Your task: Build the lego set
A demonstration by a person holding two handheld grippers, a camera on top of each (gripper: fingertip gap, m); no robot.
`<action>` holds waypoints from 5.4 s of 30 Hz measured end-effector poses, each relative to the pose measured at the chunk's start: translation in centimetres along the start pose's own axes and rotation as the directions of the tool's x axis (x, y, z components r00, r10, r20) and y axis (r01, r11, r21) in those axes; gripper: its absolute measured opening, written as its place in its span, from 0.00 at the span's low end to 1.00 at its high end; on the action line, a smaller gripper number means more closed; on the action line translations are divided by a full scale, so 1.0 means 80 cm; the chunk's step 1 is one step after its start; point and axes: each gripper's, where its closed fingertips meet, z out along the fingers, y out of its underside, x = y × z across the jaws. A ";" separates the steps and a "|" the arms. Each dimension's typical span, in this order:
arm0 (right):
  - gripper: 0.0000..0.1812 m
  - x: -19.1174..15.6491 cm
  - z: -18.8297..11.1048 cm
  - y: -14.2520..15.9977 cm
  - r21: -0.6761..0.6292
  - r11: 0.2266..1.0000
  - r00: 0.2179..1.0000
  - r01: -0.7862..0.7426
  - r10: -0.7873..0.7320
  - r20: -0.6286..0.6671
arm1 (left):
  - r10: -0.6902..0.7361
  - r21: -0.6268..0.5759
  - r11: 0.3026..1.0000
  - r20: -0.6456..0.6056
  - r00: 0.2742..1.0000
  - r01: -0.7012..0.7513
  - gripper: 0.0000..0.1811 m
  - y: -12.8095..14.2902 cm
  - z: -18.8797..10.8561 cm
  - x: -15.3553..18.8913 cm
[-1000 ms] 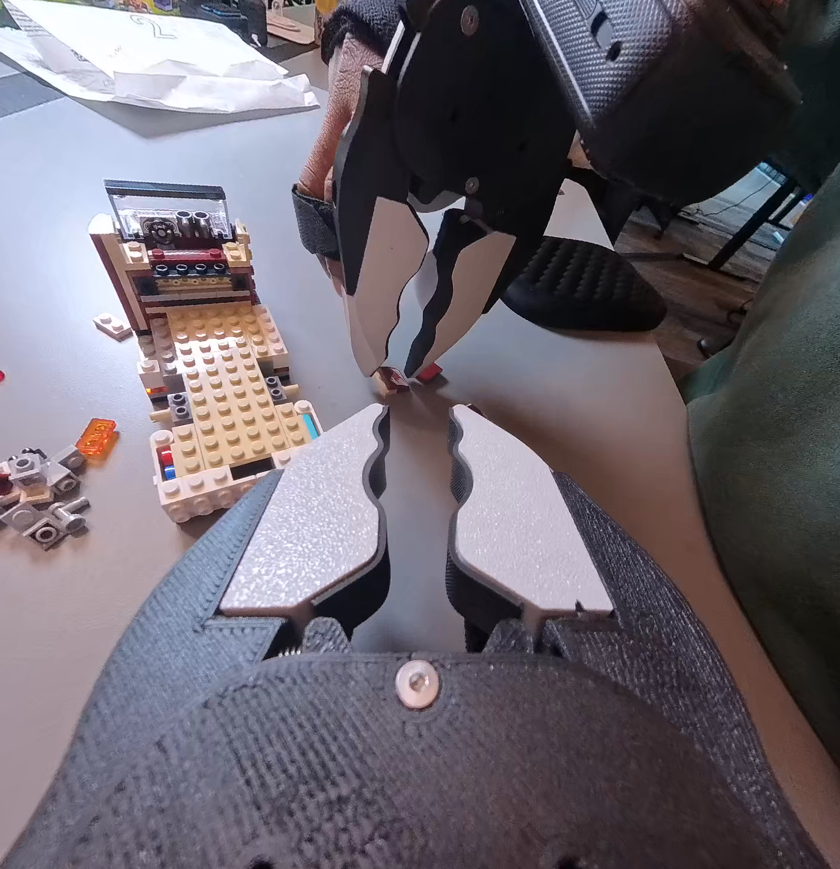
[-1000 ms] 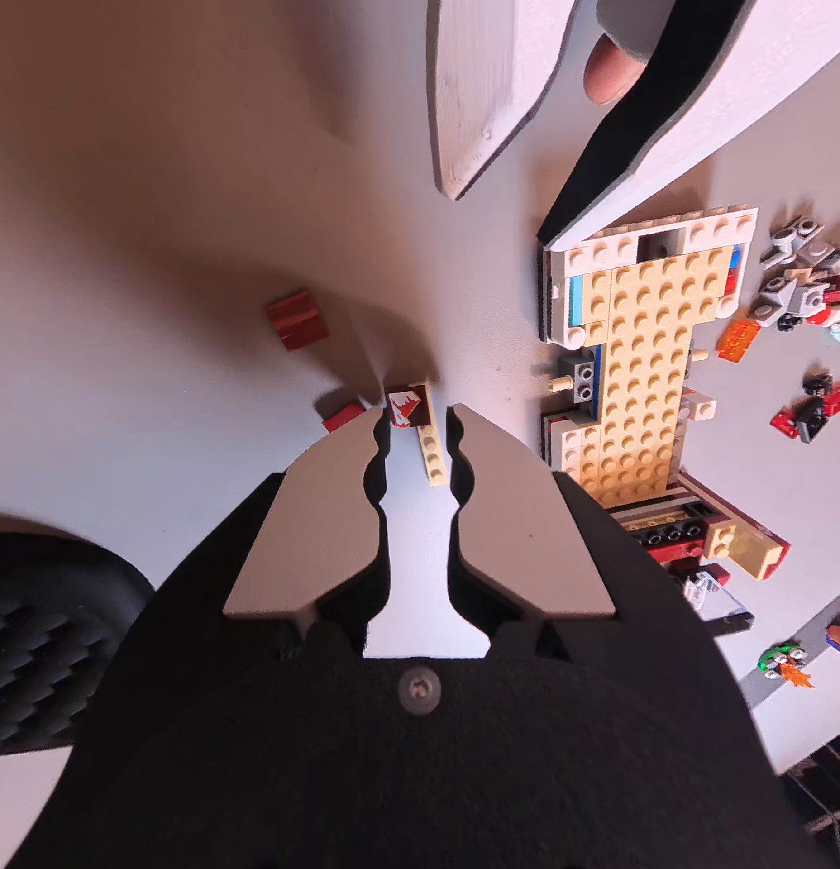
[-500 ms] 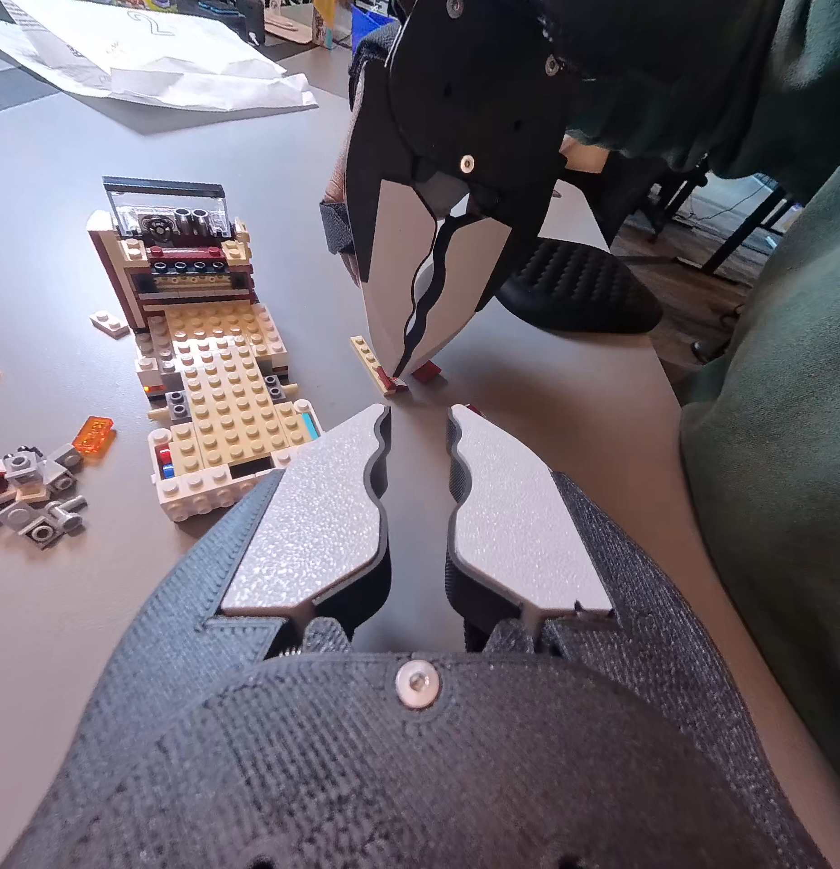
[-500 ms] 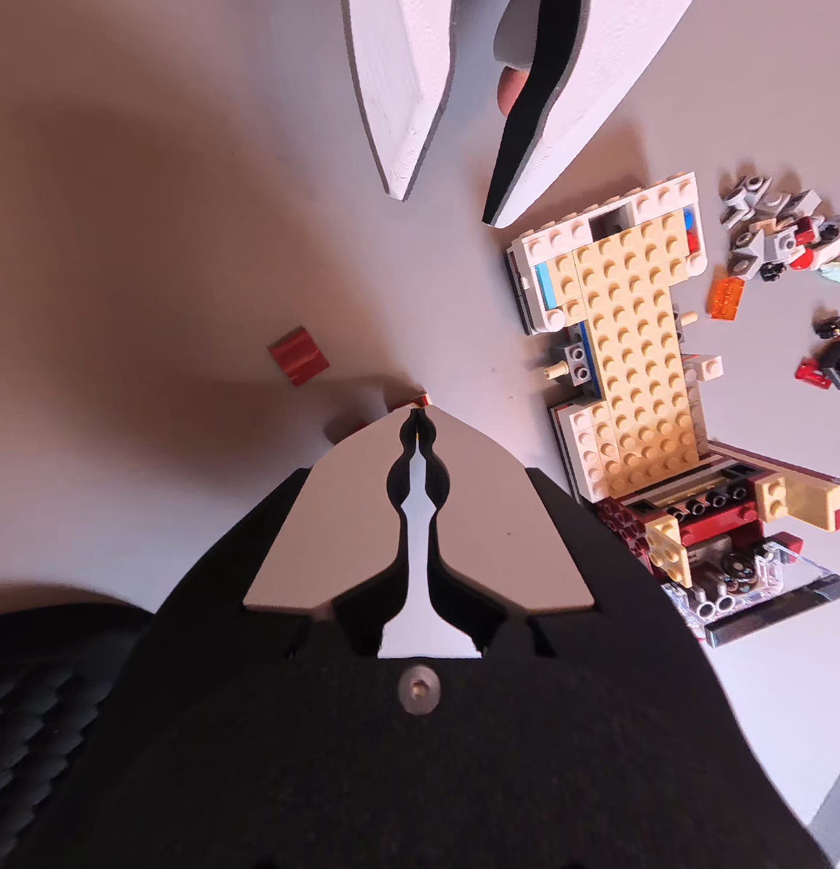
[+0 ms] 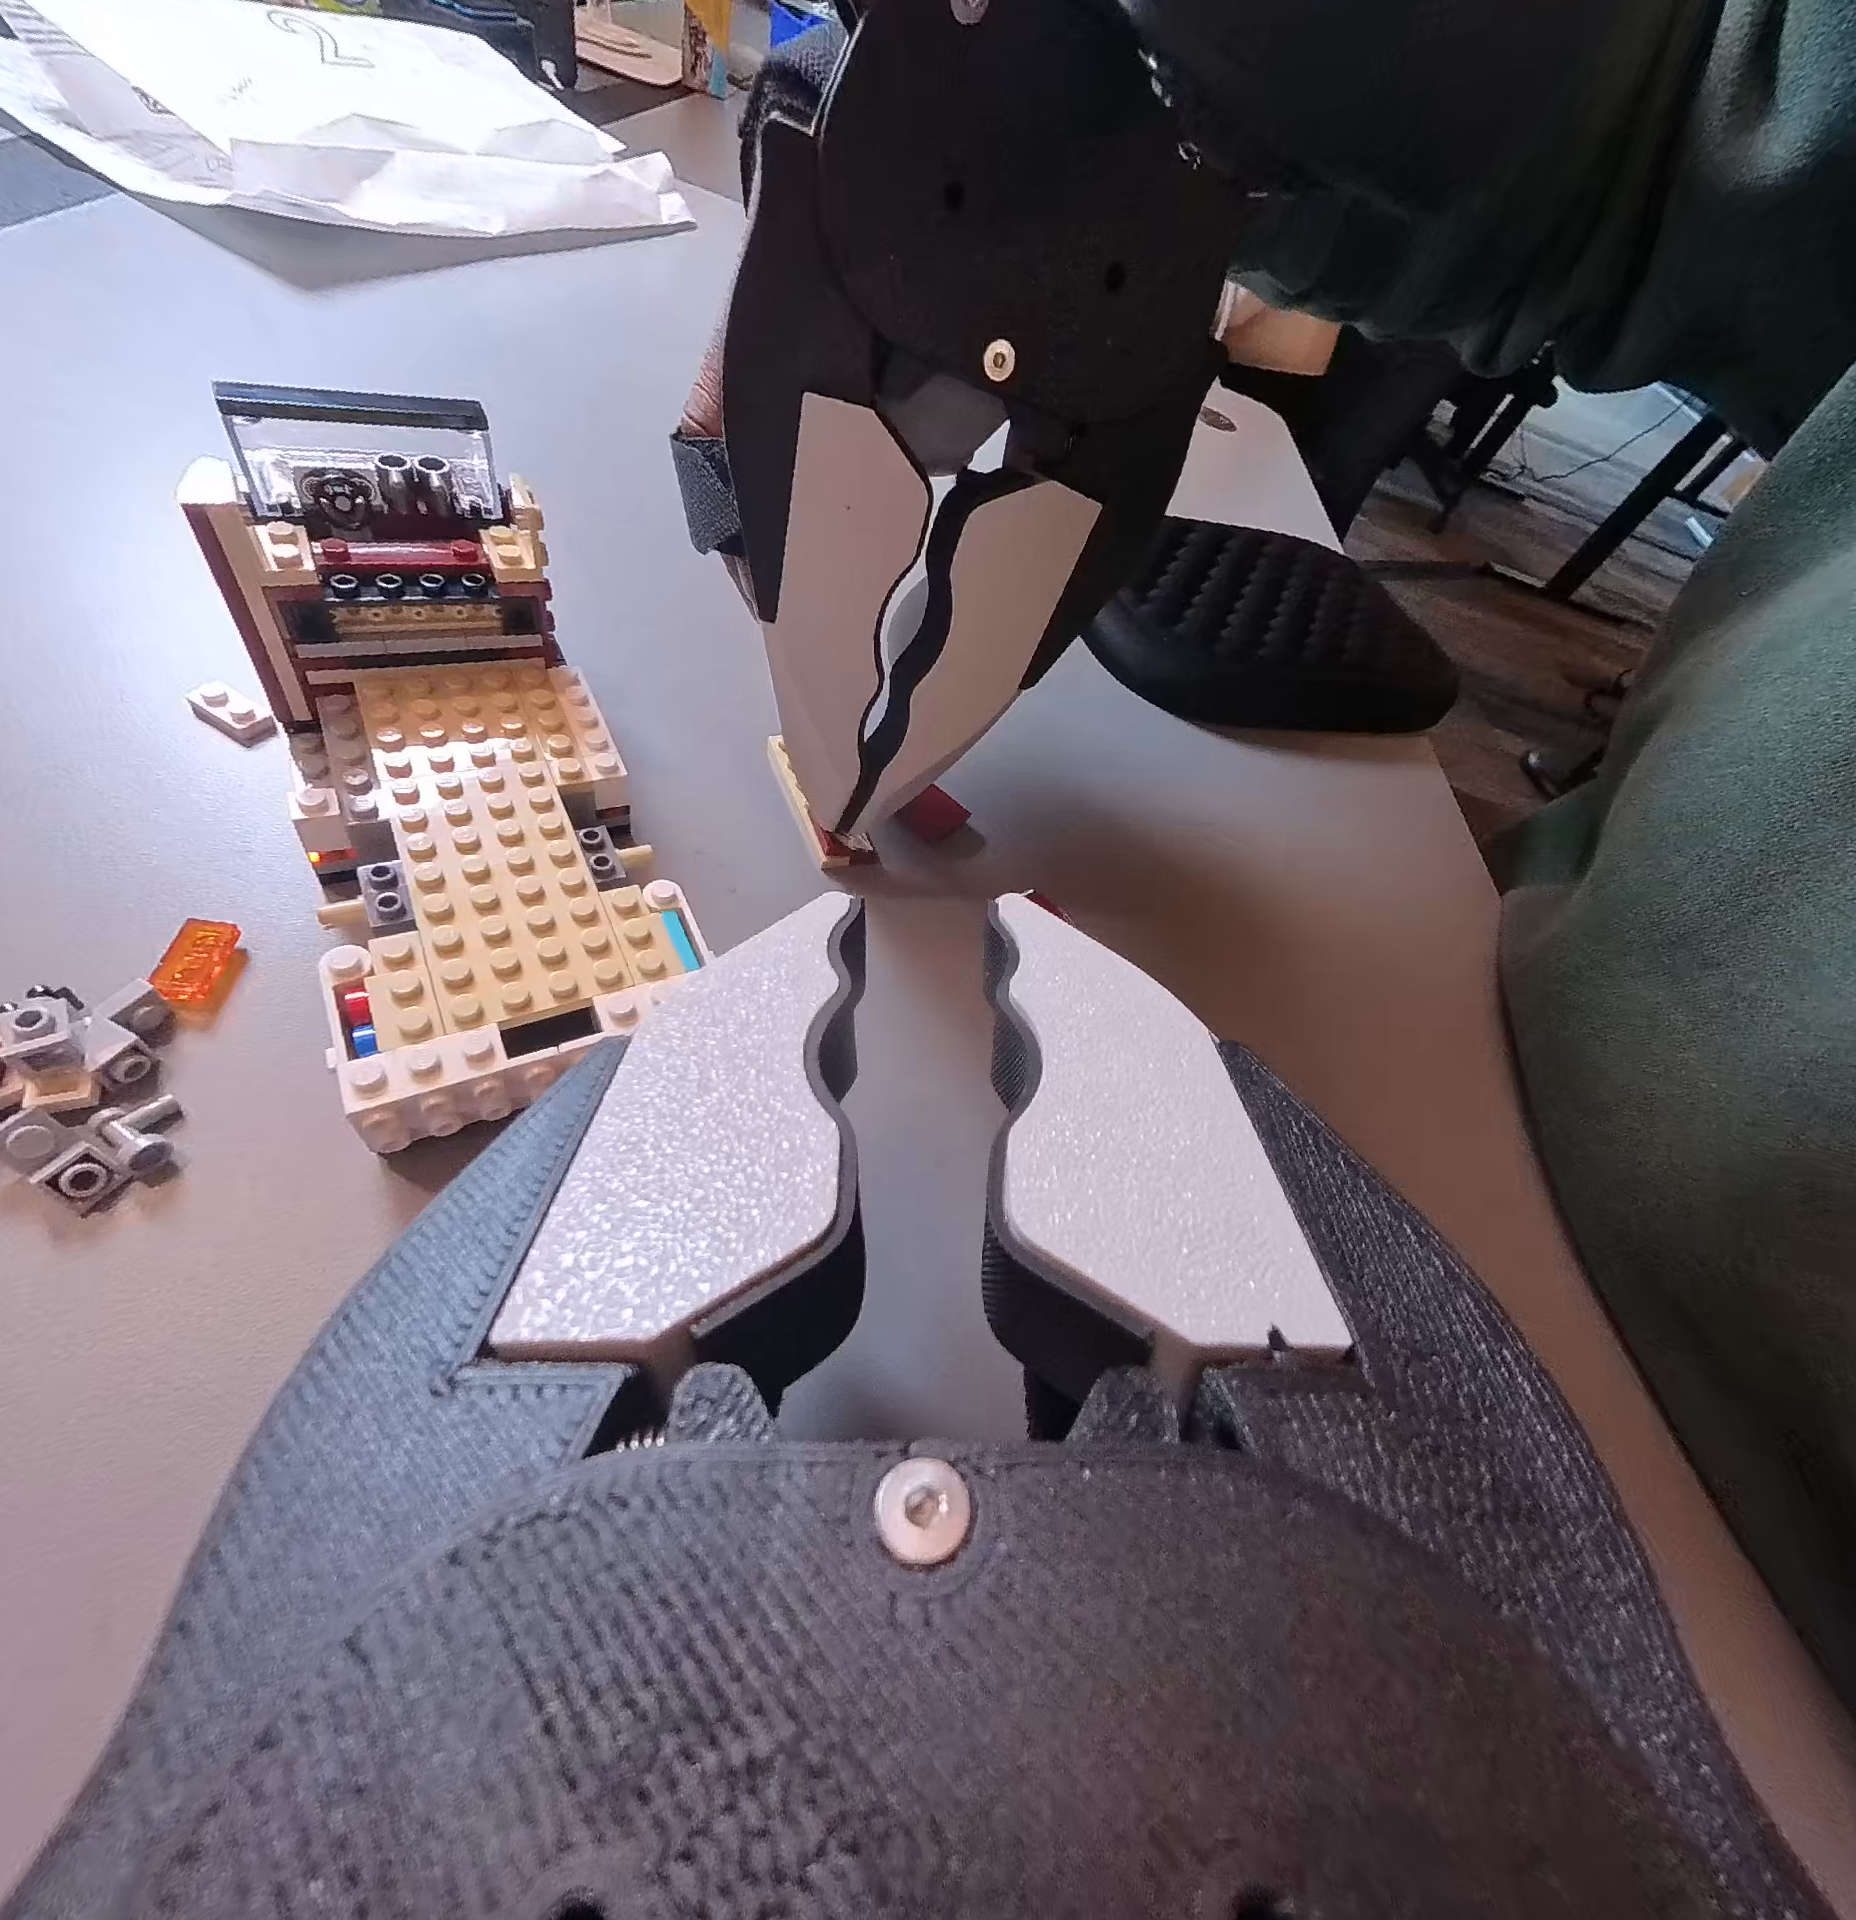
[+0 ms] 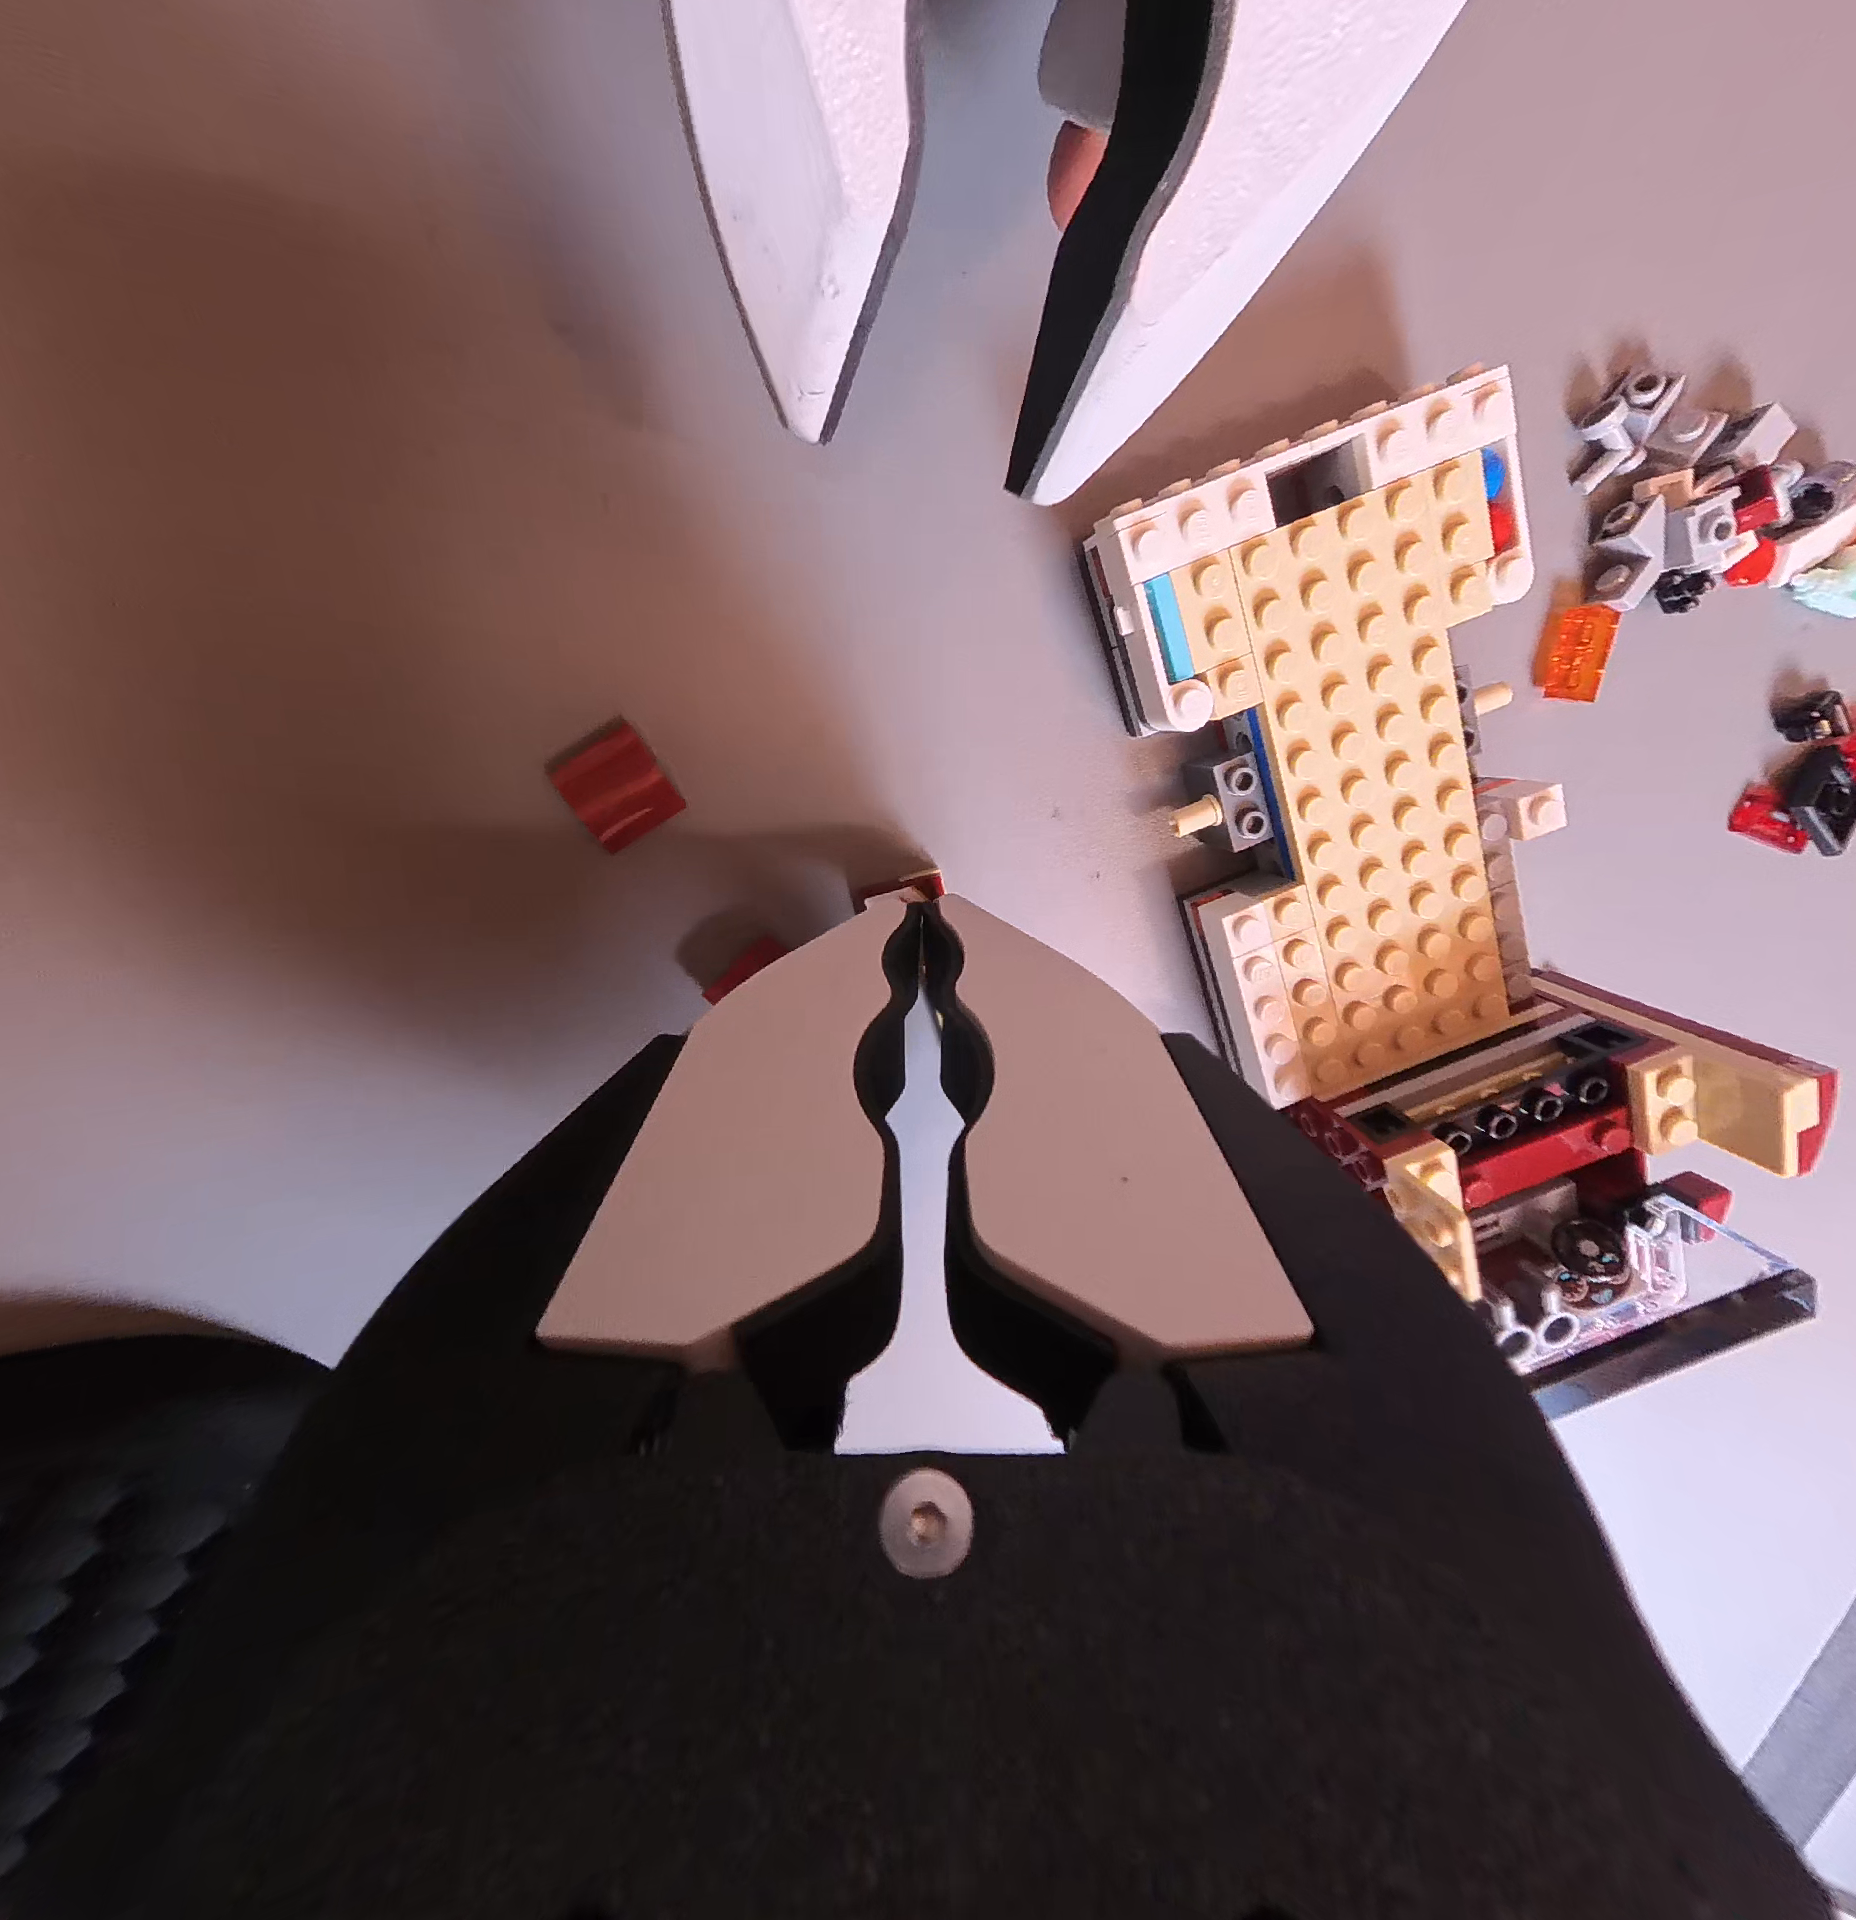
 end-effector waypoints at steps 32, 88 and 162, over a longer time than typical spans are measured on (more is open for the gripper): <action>0.13 0.002 -0.022 0.010 0.196 0.948 0.963 -0.249 0.264 -0.054 | -0.001 -0.002 1.000 0.002 1.000 0.001 0.12 0.000 0.000 0.000; 0.00 0.006 0.003 -0.003 0.010 0.951 0.951 -0.310 0.310 0.018 | -0.007 -0.014 1.000 -0.026 1.000 0.006 0.12 0.003 0.001 0.004; 0.13 -0.024 -0.033 -0.008 0.383 0.893 0.957 -0.237 0.282 -0.065 | 0.274 -0.431 0.887 0.205 0.940 -0.165 0.18 0.050 0.037 -0.008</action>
